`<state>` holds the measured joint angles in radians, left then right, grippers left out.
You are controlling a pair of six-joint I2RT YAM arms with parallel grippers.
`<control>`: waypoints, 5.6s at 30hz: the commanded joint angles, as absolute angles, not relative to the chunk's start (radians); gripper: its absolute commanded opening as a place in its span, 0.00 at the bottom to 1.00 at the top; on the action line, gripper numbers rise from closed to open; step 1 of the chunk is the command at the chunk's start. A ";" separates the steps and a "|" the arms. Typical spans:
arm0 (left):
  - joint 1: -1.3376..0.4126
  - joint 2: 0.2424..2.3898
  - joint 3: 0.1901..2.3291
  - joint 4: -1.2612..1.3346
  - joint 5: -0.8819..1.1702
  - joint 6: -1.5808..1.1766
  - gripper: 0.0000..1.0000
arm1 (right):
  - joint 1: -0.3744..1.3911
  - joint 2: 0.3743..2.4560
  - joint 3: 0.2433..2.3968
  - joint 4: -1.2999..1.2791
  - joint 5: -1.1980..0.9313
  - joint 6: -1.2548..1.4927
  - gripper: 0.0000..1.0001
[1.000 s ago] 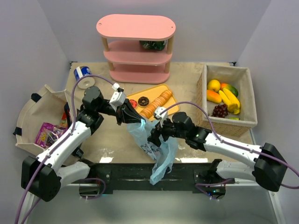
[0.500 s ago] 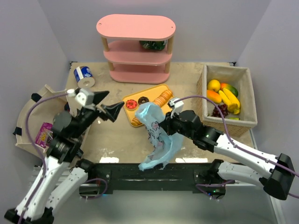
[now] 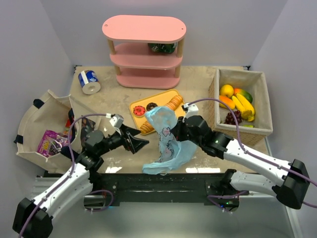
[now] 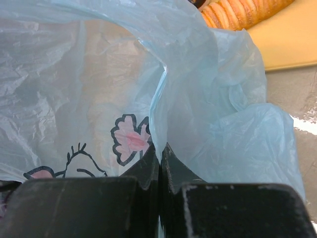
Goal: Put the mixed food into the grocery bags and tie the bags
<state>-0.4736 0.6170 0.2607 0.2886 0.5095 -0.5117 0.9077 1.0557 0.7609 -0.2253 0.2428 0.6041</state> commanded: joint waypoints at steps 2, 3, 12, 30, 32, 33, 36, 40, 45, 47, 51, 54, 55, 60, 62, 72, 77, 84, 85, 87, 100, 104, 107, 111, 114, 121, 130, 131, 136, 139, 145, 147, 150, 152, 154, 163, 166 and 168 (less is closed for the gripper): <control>-0.622 0.701 0.201 0.686 0.557 -0.627 1.00 | 0.908 1.016 0.796 -0.216 0.296 0.664 0.00; -0.649 0.737 0.202 0.704 0.530 -0.626 1.00 | 0.908 1.015 0.795 -0.219 0.296 0.667 0.00; -0.793 0.985 0.236 0.825 0.399 -0.568 1.00 | 0.908 0.988 0.781 -0.232 0.287 0.676 0.02; -0.862 1.308 0.285 1.136 0.315 -0.660 0.50 | 0.908 0.931 0.739 -0.274 0.278 0.695 0.39; -0.862 1.302 0.290 1.099 0.301 -0.658 0.38 | 0.908 0.910 0.729 -0.278 0.285 0.699 0.43; -0.864 1.302 0.291 1.083 0.301 -0.654 0.29 | 0.908 0.904 0.715 -0.279 0.290 0.699 0.44; -0.864 1.292 0.296 1.045 0.293 -0.657 0.19 | 0.908 0.910 0.689 -0.279 0.298 0.704 0.44; -0.864 1.281 0.296 1.020 0.279 -0.658 0.11 | 0.908 0.940 0.657 -0.276 0.293 0.712 0.45; -0.862 1.212 0.322 0.776 0.181 -0.647 0.00 | 0.910 0.942 0.647 -0.308 0.328 0.709 0.25; -0.862 1.140 0.353 0.633 0.071 -0.629 0.00 | 0.908 0.924 0.664 -0.353 0.359 0.698 0.15; -0.862 1.010 0.376 0.249 -0.133 -0.577 0.00 | 0.908 0.864 0.715 -0.480 0.457 0.686 0.09; -0.862 0.931 0.365 0.164 -0.187 -0.554 0.00 | 0.908 0.836 0.715 -0.502 0.466 0.675 0.01; -0.862 0.908 0.367 0.164 -0.172 -0.545 0.00 | 0.908 0.838 0.713 -0.496 0.456 0.664 0.00; -0.862 0.864 0.448 0.086 -0.008 -0.396 0.74 | 0.908 0.868 0.725 -0.425 0.312 0.559 0.00; -0.862 0.818 0.517 0.016 0.058 -0.312 0.85 | 0.908 0.887 0.745 -0.429 0.253 0.506 0.00; -0.862 0.733 0.842 -0.296 0.150 0.023 0.93 | 0.907 1.011 0.885 -0.472 0.091 0.370 0.00; -0.862 0.785 0.899 -0.382 0.046 0.116 0.93 | 0.907 1.025 0.910 -0.475 0.038 0.348 0.00; -0.862 0.739 0.856 -0.310 -0.038 0.141 0.94 | 0.907 1.046 0.922 -0.491 0.008 0.324 0.00; -0.862 0.736 0.847 -0.290 -0.019 0.144 0.93 | 0.908 1.049 0.923 -0.491 0.006 0.322 0.00; -0.862 0.744 0.835 -0.291 0.058 0.149 0.89 | 0.907 1.054 0.925 -0.491 0.008 0.321 0.00; -0.862 0.767 0.779 -0.353 0.118 0.127 0.78 | 0.893 1.097 0.973 -0.492 0.011 0.305 0.00; -0.862 0.738 0.756 -0.359 0.094 0.114 0.62 | 0.890 1.097 0.979 -0.495 0.012 0.305 0.00; -0.862 0.723 0.733 -0.324 0.115 0.097 0.18 | 0.890 1.098 0.991 -0.495 0.005 0.307 0.00; -0.862 0.736 0.718 -0.290 0.097 0.031 0.00 | 0.890 1.104 1.081 -0.534 0.003 0.305 0.52; -0.862 0.779 0.736 -0.285 0.075 0.008 0.00 | 0.887 1.092 1.190 -0.596 0.062 0.305 0.91; -0.861 0.903 0.801 -0.281 0.034 -0.135 0.00 | 0.588 1.291 1.457 -0.658 0.131 0.258 0.99; -0.861 0.997 0.776 -0.161 0.041 -0.202 0.00 | 0.135 1.466 1.494 -0.470 0.133 0.374 0.92; -0.861 1.009 0.785 -0.175 0.038 -0.216 0.00 | 0.120 1.477 1.488 -0.459 0.168 0.377 0.92; -0.858 1.135 0.897 -0.300 0.069 -0.244 0.00 | 0.003 1.615 1.511 -0.498 0.230 0.359 0.87; -0.854 1.206 0.963 -0.402 0.118 -0.213 0.00 | -0.044 1.690 1.537 -0.584 0.294 0.286 0.86; -0.821 1.238 0.946 -0.377 0.216 -0.215 0.00 | -0.054 1.710 1.439 -0.635 0.285 0.047 0.85; -0.815 1.239 0.946 -0.350 0.238 -0.224 0.00 | -0.058 1.709 1.396 -0.586 0.253 -0.027 0.85; -0.805 1.250 0.934 -0.315 0.238 -0.245 0.00 | -0.072 1.752 1.373 -0.504 0.210 -0.126 0.87; -0.801 1.269 0.942 -0.337 0.233 -0.280 0.00 | -0.078 1.787 1.374 -0.473 0.160 -0.233 0.87; -0.799 1.287 0.971 -0.371 0.230 -0.305 0.00 | -0.080 1.838 1.377 -0.428 0.115 -0.322 0.86; -0.798 1.284 1.014 -0.442 0.172 -0.416 0.00 | -0.086 1.996 1.443 -0.357 -0.093 -0.457 0.73; -0.799 1.299 1.041 -0.457 0.173 -0.419 0.00 | -0.084 2.016 1.428 -0.354 -0.081 -0.454 0.75; -0.798 1.322 1.067 -0.475 0.195 -0.405 0.00 | -0.084 2.010 1.402 -0.325 -0.068 -0.457 0.79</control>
<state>-0.8051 1.2961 0.9920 -0.4488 0.1783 -0.3843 -0.1089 1.9900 1.4097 -0.3725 -0.0021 -0.3927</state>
